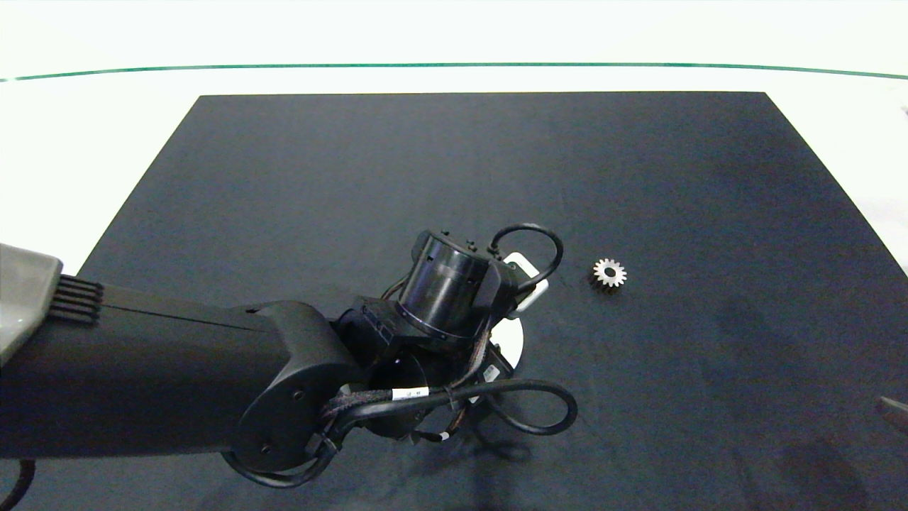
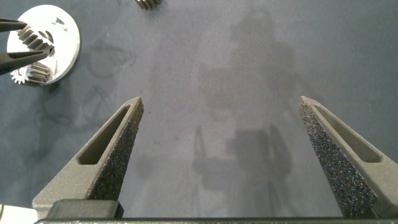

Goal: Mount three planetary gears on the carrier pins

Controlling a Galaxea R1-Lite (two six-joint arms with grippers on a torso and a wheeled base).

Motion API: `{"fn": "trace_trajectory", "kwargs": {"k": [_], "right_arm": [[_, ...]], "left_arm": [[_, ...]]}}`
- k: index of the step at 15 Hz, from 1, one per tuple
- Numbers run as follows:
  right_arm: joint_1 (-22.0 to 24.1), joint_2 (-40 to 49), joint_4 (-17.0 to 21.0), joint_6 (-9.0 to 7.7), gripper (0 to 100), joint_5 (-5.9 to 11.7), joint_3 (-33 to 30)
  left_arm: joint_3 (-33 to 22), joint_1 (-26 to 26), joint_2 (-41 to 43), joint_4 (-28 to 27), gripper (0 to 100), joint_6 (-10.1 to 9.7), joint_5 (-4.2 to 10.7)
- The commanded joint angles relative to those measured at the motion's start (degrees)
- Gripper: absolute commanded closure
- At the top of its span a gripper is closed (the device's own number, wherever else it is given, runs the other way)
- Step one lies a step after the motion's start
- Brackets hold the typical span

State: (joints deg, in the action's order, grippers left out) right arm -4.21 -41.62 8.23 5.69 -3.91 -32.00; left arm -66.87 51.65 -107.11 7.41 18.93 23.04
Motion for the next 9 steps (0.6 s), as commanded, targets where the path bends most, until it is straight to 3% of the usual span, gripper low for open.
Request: {"fn": "trace_trajectory", "kwargs": {"k": [1,9], "right_arm": [[0.0,-0.1,0.0,0.11,0,-0.04,0.0],[0.0,-0.1,0.0,0.20,0,-0.04,0.0]], "left_arm": [[-0.2,0.2,-0.7,-0.1,58,0.14,-0.10],[-0.3,0.5,-0.9,0.1,72,0.05,-0.10]]}}
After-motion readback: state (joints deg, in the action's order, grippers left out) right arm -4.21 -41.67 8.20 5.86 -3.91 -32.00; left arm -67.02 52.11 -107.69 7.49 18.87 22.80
